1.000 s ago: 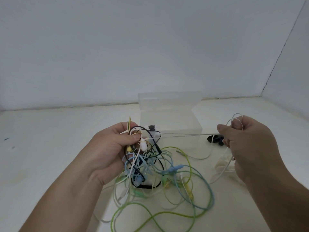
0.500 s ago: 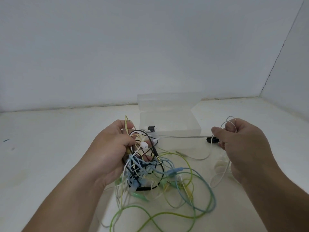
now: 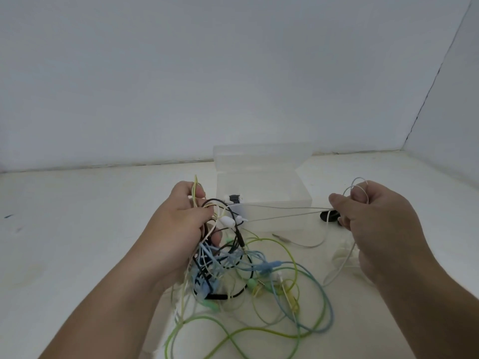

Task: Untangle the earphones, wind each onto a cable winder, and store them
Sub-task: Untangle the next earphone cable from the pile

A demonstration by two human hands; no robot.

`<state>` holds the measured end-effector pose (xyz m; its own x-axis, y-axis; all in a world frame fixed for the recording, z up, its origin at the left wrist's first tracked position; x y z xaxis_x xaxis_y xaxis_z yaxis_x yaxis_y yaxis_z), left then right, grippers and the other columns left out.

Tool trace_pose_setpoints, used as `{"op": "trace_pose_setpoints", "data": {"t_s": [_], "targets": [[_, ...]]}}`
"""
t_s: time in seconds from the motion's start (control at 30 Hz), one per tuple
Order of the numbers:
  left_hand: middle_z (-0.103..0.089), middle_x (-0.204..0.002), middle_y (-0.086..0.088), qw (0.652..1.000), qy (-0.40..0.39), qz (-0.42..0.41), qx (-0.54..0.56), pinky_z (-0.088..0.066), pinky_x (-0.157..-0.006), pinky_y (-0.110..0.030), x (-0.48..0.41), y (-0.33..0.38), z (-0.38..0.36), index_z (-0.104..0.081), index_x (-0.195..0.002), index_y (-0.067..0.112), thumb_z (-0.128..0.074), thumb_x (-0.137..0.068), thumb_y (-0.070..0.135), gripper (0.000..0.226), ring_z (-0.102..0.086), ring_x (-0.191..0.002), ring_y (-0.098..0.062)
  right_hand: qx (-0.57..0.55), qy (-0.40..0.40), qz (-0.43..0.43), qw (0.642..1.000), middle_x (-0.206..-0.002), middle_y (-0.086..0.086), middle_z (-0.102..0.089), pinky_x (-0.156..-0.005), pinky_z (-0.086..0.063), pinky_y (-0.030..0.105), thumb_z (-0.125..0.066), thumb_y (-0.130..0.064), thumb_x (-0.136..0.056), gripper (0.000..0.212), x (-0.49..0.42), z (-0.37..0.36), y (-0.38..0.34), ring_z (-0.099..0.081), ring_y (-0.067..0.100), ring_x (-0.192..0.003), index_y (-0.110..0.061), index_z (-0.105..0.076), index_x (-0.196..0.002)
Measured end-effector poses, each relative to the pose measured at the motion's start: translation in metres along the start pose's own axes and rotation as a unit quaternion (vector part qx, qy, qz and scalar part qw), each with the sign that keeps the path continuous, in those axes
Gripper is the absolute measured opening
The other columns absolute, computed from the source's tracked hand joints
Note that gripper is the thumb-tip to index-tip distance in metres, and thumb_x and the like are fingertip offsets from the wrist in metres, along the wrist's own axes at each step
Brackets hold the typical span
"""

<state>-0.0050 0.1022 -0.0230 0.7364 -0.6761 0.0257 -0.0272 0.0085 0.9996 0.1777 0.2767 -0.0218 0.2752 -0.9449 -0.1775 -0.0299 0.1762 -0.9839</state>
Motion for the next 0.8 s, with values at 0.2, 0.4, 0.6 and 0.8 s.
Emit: {"op": "trace_pose_setpoints", "data": {"t_s": [0.2,0.4,0.6,0.8], "targets": [[-0.053,-0.071,-0.009,0.991,-0.029,0.028,0.126,-0.051,-0.047,-0.029,0.0,0.003,-0.001,-0.053,-0.093,0.01,-0.045,-0.087,-0.021,0.032,-0.059,-0.055,-0.023,0.007,-0.008,-0.002,1.0,-0.067,0.007,-0.026,-0.063,-0.027,0.034,-0.069,-0.002,-0.083,0.037,0.0,0.001,0.001,-0.026,0.026,-0.066,-0.013,-0.038,-0.067],[-0.063,-0.071,-0.012,0.995,-0.05,0.02,0.089,-0.051,-0.055,-0.028,0.001,0.003,0.0,-0.069,-0.089,0.005,-0.074,-0.049,-0.003,0.041,-0.06,-0.058,-0.02,0.007,-0.022,-0.008,1.0,-0.063,0.002,-0.024,-0.069,-0.031,0.037,-0.069,-0.001,-0.083,0.047,0.0,-0.001,0.002,-0.024,0.028,-0.067,-0.02,-0.032,-0.063],[-0.067,-0.069,0.003,0.995,-0.025,-0.041,-0.083,-0.047,-0.074,-0.035,0.003,0.0,0.001,-0.074,-0.083,0.021,-0.086,-0.067,0.003,0.027,-0.061,-0.066,-0.016,0.042,-0.071,0.048,0.995,-0.06,0.002,-0.027,-0.051,-0.029,0.025,-0.072,-0.005,-0.083,0.049,0.008,-0.004,-0.01,-0.027,0.02,-0.058,-0.019,-0.031,-0.06],[-0.07,-0.071,0.011,0.954,-0.043,-0.129,-0.268,-0.047,-0.056,-0.018,0.014,0.003,-0.016,-0.067,-0.085,0.027,-0.084,-0.074,0.017,0.022,-0.063,-0.06,-0.004,0.167,-0.287,0.171,0.928,-0.05,-0.012,-0.043,-0.048,-0.035,0.012,-0.073,-0.029,-0.082,0.032,0.048,-0.032,-0.02,-0.035,0.003,-0.046,-0.019,-0.049,-0.063]]}}
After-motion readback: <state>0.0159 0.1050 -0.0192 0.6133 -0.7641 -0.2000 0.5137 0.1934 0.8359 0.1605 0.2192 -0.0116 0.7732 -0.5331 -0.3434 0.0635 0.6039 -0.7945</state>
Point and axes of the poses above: each hand's wrist, its own x-axis away from the middle knuckle, its own z-axis out of the back of the hand, y = z × x, the point moved 2 cm from there along -x, towards the middle knuckle
